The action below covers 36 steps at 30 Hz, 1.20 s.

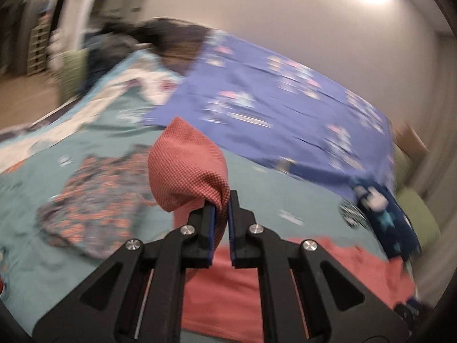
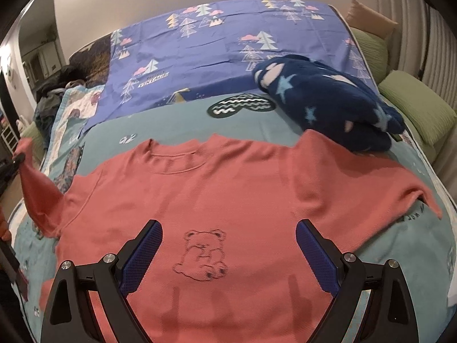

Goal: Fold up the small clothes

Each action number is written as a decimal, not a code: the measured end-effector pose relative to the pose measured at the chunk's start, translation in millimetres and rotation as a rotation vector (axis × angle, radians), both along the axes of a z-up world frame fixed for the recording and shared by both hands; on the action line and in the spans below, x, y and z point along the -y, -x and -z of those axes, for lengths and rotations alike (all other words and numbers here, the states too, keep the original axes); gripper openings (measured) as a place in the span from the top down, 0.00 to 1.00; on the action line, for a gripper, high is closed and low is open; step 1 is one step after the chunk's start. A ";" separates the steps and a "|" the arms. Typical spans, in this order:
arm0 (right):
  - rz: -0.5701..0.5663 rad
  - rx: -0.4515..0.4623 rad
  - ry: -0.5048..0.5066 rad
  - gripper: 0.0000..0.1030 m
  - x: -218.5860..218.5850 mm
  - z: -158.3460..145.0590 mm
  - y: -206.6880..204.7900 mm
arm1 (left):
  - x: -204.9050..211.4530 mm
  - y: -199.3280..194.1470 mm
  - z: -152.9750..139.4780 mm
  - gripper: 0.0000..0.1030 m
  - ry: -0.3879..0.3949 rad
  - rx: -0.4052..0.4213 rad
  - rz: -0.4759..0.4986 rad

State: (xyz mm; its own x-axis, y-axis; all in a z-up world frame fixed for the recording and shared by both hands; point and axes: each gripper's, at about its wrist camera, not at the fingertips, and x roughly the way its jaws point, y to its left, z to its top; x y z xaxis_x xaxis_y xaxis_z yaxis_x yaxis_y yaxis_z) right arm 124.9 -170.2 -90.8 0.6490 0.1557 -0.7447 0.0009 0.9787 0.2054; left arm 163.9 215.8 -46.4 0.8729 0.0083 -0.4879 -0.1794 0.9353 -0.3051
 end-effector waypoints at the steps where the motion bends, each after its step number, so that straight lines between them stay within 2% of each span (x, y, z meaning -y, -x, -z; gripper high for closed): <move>1: 0.009 -0.001 -0.003 0.07 4.7 0.1 1.4 | 18.2 -1.1 -2.9 0.91 -0.014 0.003 0.048; 6: 0.052 -0.011 -0.030 0.07 26.6 2.3 7.4 | 108.5 0.9 -7.8 0.91 -0.046 -0.006 0.300; 10: 0.083 -0.025 -0.055 0.07 41.6 5.8 11.8 | 175.2 9.0 4.4 0.90 -0.084 -0.053 0.473; 11: 0.089 -0.028 -0.058 0.07 43.9 6.5 12.9 | 191.0 12.1 11.0 0.84 -0.116 -0.079 0.508; 12: 0.092 -0.031 -0.062 0.07 46.5 7.0 14.0 | 206.2 14.2 17.9 0.70 -0.147 -0.113 0.541; 14: 0.094 -0.033 -0.067 0.07 49.9 7.4 16.5 | 222.4 23.1 25.0 0.55 -0.162 -0.142 0.597; 17: 0.080 -0.035 -0.079 0.07 51.0 6.6 17.5 | 215.4 37.9 20.2 0.51 -0.145 -0.123 0.627; 18: 0.066 -0.038 -0.089 0.07 49.6 6.4 16.0 | 207.1 41.9 16.2 0.45 -0.132 -0.113 0.617; 21: -0.004 -0.060 -0.151 0.07 42.3 8.0 9.2 | 172.9 49.8 9.6 0.40 -0.124 -0.090 0.527; 24: -0.087 -0.096 -0.243 0.07 29.6 12.4 -1.6 | 145.2 45.7 16.8 0.39 -0.116 -0.128 0.453; 27: -0.108 -0.132 -0.273 0.07 17.4 17.8 -12.6 | 127.0 32.3 32.9 0.40 -0.077 -0.196 0.394; 29: -0.109 -0.132 -0.277 0.07 13.7 18.1 -15.0 | 127.8 20.3 44.1 0.40 -0.046 -0.242 0.421; 31: -0.101 -0.127 -0.274 0.07 13.8 17.4 -14.1 | 140.5 5.9 57.8 0.40 -0.008 -0.306 0.498; 35: -0.045 -0.131 -0.266 0.07 30.6 19.0 -9.3 | 185.2 -13.8 79.7 0.40 0.131 -0.394 0.735; 36: -0.031 -0.135 -0.272 0.07 36.5 19.1 -8.3 | 199.5 -13.6 81.6 0.40 0.187 -0.405 0.822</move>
State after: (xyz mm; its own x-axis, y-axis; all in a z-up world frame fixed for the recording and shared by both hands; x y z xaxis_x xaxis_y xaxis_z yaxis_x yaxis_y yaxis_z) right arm 133.1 -206.7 -109.9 0.5388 0.3790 -0.7524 0.0173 0.8879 0.4597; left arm 177.5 16.3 -128.0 0.3327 -0.6458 -0.6872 0.3913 0.7576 -0.5224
